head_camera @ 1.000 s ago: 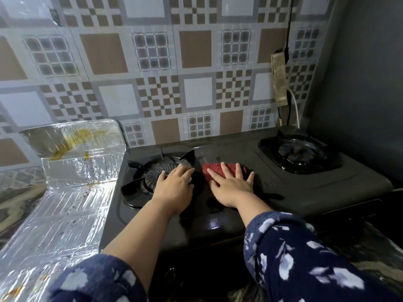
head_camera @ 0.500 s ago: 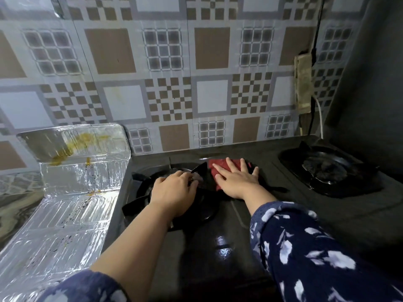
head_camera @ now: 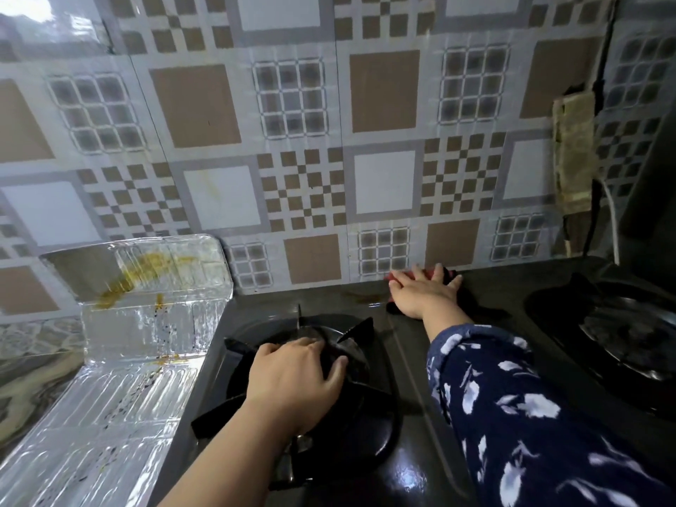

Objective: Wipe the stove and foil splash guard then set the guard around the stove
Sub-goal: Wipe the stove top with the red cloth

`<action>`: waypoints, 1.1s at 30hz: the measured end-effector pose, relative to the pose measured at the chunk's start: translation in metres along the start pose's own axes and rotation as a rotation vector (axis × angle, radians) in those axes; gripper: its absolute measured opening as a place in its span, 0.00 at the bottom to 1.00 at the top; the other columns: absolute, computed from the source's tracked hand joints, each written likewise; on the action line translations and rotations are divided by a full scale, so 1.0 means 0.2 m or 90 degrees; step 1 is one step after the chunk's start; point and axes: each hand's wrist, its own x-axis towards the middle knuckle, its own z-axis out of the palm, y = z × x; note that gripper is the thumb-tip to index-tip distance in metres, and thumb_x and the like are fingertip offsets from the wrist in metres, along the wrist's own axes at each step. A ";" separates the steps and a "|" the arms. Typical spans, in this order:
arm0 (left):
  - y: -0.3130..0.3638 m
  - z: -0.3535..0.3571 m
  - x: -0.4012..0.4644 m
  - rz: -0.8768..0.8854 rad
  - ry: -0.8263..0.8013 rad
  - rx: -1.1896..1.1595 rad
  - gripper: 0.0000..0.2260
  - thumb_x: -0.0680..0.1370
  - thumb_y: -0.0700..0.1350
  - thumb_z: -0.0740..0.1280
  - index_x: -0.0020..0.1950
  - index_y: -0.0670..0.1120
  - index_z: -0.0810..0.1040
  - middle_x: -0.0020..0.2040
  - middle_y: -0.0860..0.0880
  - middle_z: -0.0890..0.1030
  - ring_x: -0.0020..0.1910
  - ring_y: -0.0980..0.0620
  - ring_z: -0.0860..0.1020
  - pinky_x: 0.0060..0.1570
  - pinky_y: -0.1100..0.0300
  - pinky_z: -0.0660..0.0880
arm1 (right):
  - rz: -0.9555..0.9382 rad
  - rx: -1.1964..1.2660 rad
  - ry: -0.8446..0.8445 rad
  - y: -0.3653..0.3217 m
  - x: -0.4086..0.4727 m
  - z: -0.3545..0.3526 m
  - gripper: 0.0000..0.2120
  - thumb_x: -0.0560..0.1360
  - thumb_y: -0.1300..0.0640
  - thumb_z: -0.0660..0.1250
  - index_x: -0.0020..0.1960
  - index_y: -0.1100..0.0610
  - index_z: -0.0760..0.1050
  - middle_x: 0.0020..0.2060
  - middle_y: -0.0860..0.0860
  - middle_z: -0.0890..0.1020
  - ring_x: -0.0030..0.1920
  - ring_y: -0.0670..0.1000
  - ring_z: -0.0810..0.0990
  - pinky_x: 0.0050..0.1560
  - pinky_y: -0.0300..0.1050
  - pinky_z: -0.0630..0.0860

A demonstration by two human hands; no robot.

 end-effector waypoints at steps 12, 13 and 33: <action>0.02 -0.05 -0.04 -0.032 -0.098 -0.048 0.27 0.80 0.59 0.50 0.76 0.49 0.61 0.77 0.52 0.61 0.75 0.54 0.60 0.74 0.51 0.52 | -0.179 -0.007 -0.012 -0.02 -0.34 0.09 0.21 0.81 0.43 0.41 0.72 0.30 0.48 0.77 0.38 0.44 0.77 0.51 0.39 0.74 0.63 0.39; 0.02 -0.05 -0.05 -0.032 -0.109 -0.054 0.27 0.80 0.59 0.50 0.76 0.49 0.60 0.77 0.51 0.60 0.76 0.54 0.59 0.75 0.50 0.51 | -0.169 -0.010 -0.012 -0.02 -0.36 0.08 0.21 0.81 0.43 0.41 0.73 0.30 0.47 0.77 0.39 0.44 0.77 0.51 0.39 0.73 0.64 0.39; -0.17 -0.12 0.06 0.128 -0.102 -0.062 0.16 0.79 0.56 0.56 0.59 0.52 0.78 0.58 0.49 0.81 0.59 0.45 0.77 0.52 0.54 0.70 | -0.117 -0.041 -0.019 -0.10 -0.23 0.08 0.21 0.80 0.38 0.41 0.71 0.27 0.41 0.77 0.40 0.42 0.77 0.53 0.38 0.73 0.66 0.41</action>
